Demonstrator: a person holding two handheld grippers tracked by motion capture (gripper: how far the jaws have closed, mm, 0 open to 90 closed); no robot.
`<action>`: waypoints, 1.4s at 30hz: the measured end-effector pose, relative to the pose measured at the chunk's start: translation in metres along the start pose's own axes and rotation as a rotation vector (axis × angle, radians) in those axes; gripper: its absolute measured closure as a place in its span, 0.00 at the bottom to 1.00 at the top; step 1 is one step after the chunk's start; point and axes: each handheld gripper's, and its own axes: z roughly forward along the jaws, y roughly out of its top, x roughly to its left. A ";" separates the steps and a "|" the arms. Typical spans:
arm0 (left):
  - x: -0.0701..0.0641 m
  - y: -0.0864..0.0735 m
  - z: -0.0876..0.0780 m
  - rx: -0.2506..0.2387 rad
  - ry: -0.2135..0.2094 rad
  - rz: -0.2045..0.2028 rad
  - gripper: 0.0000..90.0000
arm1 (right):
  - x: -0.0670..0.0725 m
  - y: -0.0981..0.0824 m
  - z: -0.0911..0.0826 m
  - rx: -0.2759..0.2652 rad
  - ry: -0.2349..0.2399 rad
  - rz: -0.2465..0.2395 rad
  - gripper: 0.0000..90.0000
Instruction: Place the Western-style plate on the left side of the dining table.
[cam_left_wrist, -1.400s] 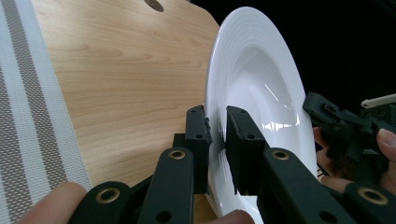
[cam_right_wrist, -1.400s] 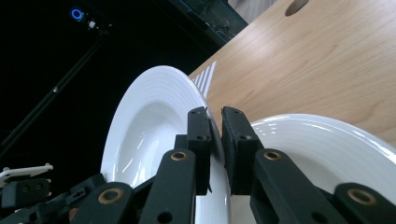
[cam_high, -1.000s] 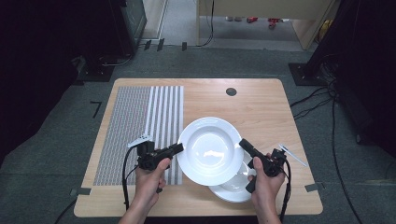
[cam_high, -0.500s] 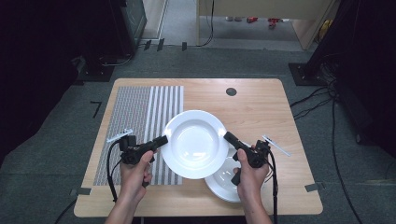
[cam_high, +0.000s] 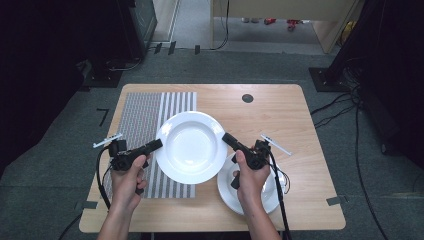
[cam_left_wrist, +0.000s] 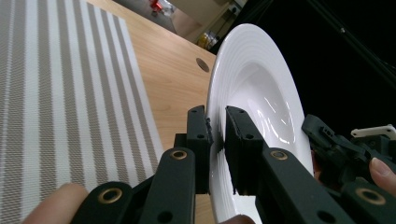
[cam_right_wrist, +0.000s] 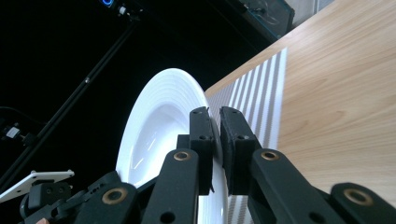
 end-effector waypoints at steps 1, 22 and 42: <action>0.002 0.002 -0.002 -0.004 0.004 -0.006 0.90 | 0.002 -0.001 0.004 0.003 0.003 0.005 0.95; 0.050 0.032 -0.028 -0.035 0.068 -0.032 0.91 | 0.013 -0.020 0.076 0.060 0.015 0.028 0.95; 0.109 0.042 -0.019 -0.077 0.131 -0.111 0.91 | -0.003 -0.035 0.143 0.154 -0.032 0.056 0.94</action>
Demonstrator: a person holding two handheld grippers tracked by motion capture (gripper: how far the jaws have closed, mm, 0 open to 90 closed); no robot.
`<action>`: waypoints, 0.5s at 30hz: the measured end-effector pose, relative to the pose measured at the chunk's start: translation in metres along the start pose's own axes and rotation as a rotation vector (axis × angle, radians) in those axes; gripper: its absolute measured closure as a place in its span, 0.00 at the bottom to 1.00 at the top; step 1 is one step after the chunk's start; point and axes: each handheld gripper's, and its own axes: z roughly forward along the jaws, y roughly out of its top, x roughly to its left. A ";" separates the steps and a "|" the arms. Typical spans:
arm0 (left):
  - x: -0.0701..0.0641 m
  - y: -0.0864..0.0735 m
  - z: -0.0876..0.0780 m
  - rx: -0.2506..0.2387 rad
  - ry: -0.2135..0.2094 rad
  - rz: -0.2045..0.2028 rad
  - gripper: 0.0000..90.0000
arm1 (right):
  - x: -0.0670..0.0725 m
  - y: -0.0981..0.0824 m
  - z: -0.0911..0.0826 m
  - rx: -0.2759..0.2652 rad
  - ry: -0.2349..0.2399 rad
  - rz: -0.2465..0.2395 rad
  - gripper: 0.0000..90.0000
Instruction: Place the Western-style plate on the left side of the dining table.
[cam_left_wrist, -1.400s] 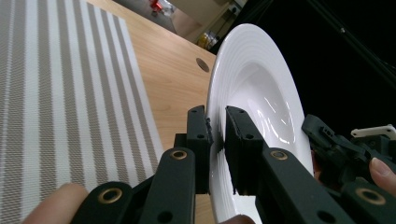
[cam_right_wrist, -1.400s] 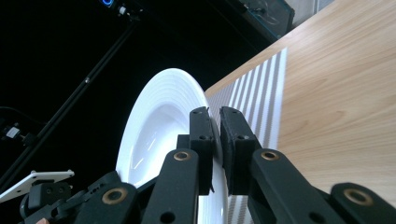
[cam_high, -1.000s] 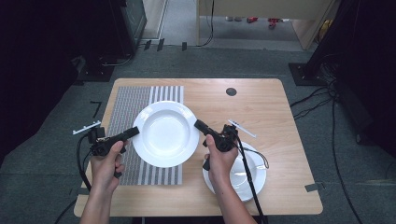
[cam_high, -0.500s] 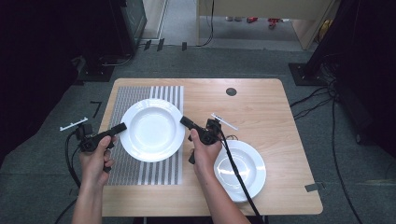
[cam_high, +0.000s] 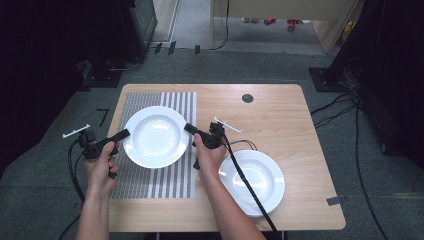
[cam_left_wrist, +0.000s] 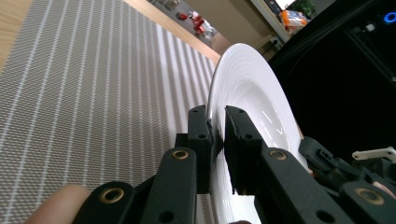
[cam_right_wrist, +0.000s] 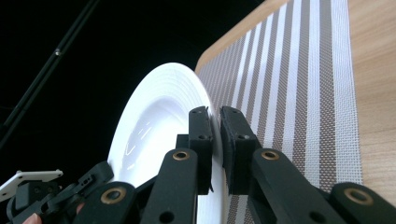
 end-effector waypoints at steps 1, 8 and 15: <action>0.003 0.000 0.002 -0.003 0.003 -0.007 0.91 | -0.001 0.000 0.002 0.003 -0.003 0.003 0.94; 0.021 0.003 0.012 -0.002 0.013 -0.030 0.91 | -0.011 0.001 0.020 0.023 -0.005 0.048 0.95; 0.032 0.003 0.021 -0.010 0.053 -0.041 0.91 | -0.022 -0.004 0.038 0.044 -0.037 0.079 0.94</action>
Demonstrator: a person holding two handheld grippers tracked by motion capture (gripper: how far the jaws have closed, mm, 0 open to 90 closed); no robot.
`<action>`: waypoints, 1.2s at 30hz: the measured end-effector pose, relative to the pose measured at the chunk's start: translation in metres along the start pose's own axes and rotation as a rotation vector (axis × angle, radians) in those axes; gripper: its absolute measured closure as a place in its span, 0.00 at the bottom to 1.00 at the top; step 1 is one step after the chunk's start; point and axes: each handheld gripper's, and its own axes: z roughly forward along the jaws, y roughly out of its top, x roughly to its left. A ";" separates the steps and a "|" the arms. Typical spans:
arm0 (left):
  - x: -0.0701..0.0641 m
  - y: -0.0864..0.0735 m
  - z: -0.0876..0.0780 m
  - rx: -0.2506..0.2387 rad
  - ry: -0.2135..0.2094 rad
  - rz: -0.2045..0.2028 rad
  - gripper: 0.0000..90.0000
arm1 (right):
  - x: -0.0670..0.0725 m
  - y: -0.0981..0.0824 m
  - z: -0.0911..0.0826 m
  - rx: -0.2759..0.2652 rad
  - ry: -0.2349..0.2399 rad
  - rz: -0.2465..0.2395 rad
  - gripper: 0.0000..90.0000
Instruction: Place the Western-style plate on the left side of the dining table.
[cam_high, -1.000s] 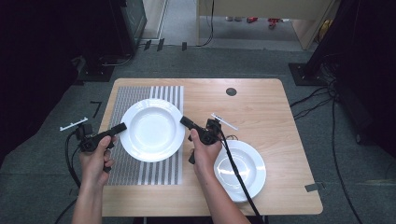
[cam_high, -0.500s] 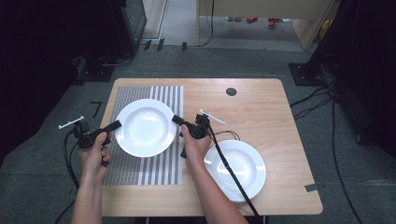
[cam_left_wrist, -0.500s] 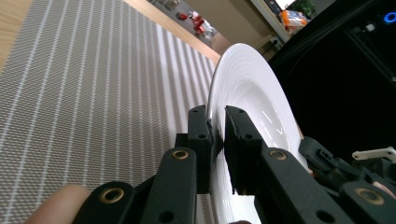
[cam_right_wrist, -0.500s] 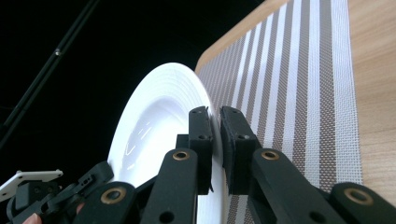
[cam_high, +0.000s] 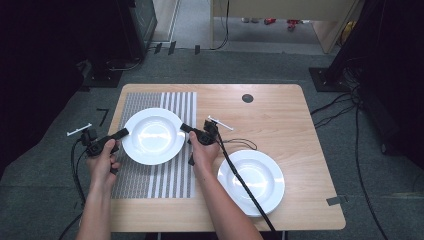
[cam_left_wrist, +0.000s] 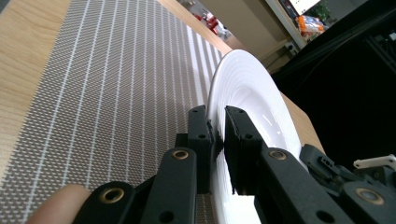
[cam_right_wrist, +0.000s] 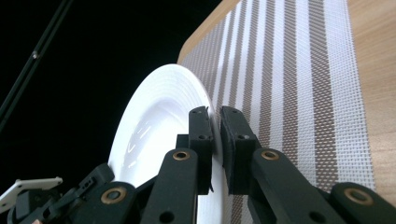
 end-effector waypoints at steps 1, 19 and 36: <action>0.002 0.000 0.002 0.001 0.003 -0.005 0.91 | -0.001 0.000 0.002 -0.003 -0.002 0.006 0.94; 0.013 0.002 0.022 0.026 0.030 -0.021 0.90 | -0.010 0.004 0.015 -0.007 -0.059 0.011 0.94; 0.022 -0.005 0.029 0.044 0.058 -0.026 0.88 | -0.010 0.000 0.019 -0.016 -0.097 -0.044 0.94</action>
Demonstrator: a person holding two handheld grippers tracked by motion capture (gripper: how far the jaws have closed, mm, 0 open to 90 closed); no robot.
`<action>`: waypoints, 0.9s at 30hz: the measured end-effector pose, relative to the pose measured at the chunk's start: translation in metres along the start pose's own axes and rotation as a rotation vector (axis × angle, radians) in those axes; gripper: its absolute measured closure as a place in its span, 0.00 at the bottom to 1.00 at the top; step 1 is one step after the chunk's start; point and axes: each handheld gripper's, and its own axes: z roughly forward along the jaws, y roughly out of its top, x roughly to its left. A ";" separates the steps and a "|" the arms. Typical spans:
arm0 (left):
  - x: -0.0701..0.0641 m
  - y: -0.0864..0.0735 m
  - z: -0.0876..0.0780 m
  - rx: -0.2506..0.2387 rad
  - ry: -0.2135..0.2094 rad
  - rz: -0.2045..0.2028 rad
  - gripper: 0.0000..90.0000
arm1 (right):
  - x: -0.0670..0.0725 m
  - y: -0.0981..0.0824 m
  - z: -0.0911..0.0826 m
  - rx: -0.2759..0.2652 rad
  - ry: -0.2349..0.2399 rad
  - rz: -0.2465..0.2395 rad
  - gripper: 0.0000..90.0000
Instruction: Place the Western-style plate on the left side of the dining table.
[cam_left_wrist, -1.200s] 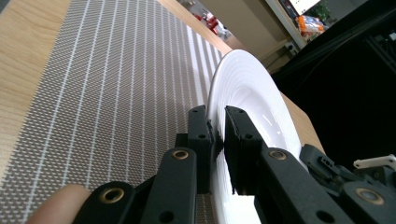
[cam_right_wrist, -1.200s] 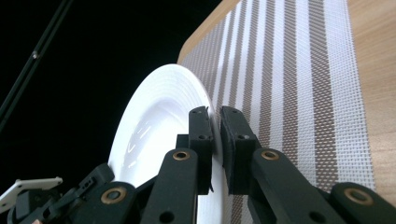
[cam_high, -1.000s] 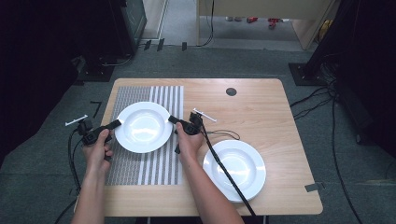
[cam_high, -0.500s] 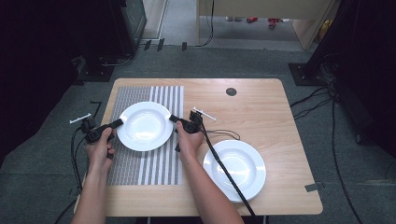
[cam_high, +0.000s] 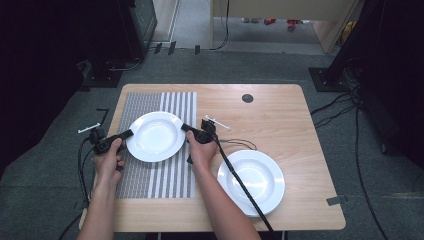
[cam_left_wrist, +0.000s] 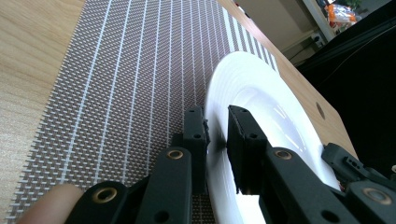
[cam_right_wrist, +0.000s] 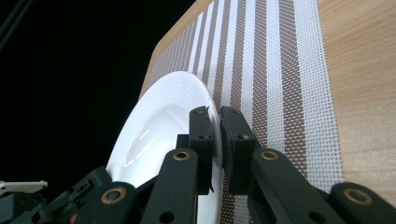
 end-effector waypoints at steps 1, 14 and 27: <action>0.000 0.000 0.000 -0.001 -0.001 0.002 0.87 | 0.000 0.000 0.000 0.001 0.000 0.000 0.94; -0.013 0.003 -0.010 -0.048 0.028 0.080 0.60 | 0.015 0.015 -0.015 -0.060 -0.008 -0.090 0.62; -0.041 0.000 -0.033 -0.059 0.029 0.172 0.24 | 0.036 0.029 -0.049 -0.060 -0.001 -0.342 0.40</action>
